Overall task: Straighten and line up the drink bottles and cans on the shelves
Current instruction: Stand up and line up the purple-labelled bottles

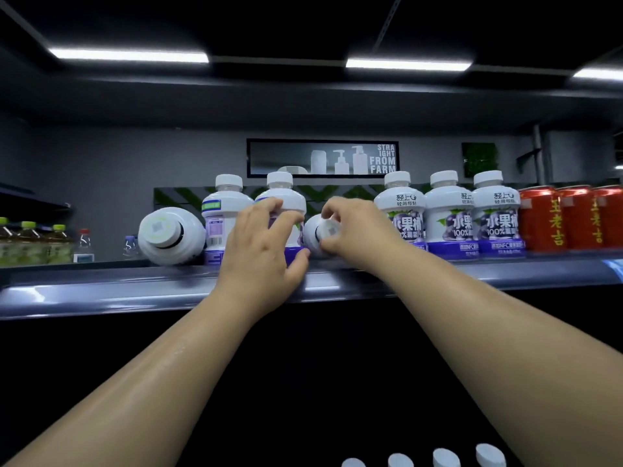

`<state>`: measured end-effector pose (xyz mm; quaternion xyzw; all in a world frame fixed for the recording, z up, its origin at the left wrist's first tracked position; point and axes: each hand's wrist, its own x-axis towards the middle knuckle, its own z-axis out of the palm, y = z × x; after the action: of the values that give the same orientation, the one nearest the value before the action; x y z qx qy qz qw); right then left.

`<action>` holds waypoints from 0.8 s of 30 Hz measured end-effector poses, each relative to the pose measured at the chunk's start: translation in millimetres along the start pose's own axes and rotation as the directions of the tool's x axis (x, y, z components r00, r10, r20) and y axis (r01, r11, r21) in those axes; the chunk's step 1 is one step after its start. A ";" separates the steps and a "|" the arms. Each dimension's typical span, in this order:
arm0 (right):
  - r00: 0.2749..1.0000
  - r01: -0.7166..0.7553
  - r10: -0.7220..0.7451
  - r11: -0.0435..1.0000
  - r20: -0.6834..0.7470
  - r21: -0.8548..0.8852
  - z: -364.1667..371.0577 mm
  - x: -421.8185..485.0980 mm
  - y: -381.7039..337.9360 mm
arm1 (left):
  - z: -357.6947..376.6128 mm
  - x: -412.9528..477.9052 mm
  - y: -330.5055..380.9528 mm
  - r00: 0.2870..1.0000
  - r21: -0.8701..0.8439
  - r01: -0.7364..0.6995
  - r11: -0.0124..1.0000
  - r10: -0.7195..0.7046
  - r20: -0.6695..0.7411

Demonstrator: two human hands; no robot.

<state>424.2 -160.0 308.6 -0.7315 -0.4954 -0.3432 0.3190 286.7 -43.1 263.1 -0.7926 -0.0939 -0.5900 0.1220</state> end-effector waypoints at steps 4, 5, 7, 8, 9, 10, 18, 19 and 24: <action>0.994 0.019 -0.019 1.000 -0.107 0.000 -30.8 9.9 -0.5 | -1.8 11.7 -1.1 0.999 0.017 0.036 0.999 -0.037 0.019; 0.993 0.022 -0.022 1.000 -0.115 -0.006 -39.1 12.7 -1.1 | -1.3 14.4 -0.3 0.998 0.032 0.053 0.998 -0.054 0.042; 0.992 0.027 -0.030 0.999 -0.122 -0.026 -52.8 20.1 -3.3 | -0.8 18.1 2.3 0.993 0.049 0.087 0.995 -0.091 0.080; 0.992 0.033 -0.036 0.999 -0.119 -0.032 -59.3 24.5 -4.2 | -0.2 18.8 4.8 0.990 0.050 0.102 0.994 -0.106 0.090; 0.993 0.040 -0.043 0.999 -0.110 -0.033 -65.0 28.8 -5.3 | 0.0 19.2 7.6 0.988 0.049 0.113 0.992 -0.117 0.097; 0.994 0.043 -0.046 0.998 -0.099 -0.035 -69.6 33.7 -6.1 | 0.8 19.7 10.0 0.987 0.048 0.120 0.992 -0.124 0.100; 0.998 0.050 -0.044 0.977 0.035 -0.206 -62.8 49.5 15.9 | 4.5 21.0 17.1 0.981 0.021 0.182 0.983 -0.183 0.069; 0.998 0.057 -0.047 0.973 0.048 -0.222 -60.9 47.8 21.6 | 4.5 20.9 18.7 0.989 0.034 0.143 0.989 -0.144 0.026; 0.991 0.131 -0.131 0.973 0.013 -0.188 -66.0 30.9 43.3 | 13.0 22.3 47.4 0.991 -0.018 -0.120 0.993 0.119 -0.057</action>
<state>461.2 -210.8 365.4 -0.7240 -0.5079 -0.4089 0.2248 318.9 -84.1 277.0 -0.7813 -0.0367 -0.6045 0.1512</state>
